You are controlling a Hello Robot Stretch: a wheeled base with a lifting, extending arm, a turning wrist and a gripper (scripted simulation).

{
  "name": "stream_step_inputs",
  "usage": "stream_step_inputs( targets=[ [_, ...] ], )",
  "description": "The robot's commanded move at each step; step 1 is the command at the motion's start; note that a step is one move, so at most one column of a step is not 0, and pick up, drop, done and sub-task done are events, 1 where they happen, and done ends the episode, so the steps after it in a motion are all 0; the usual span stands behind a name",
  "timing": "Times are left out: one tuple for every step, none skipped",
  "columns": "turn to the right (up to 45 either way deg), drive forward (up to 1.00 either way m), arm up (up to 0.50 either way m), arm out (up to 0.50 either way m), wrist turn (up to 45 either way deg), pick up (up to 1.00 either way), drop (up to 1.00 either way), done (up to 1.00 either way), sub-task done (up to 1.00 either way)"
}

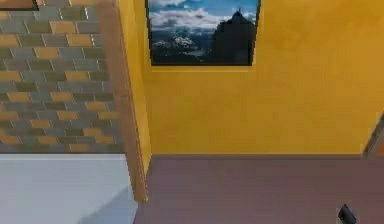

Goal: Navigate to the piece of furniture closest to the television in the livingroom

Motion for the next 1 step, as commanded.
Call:
stream_step_inputs(
  targets=[
    [-45.0,0.00,0.00,0.00,0.0,0.00,0.00,0.00,0.00]
  ],
)
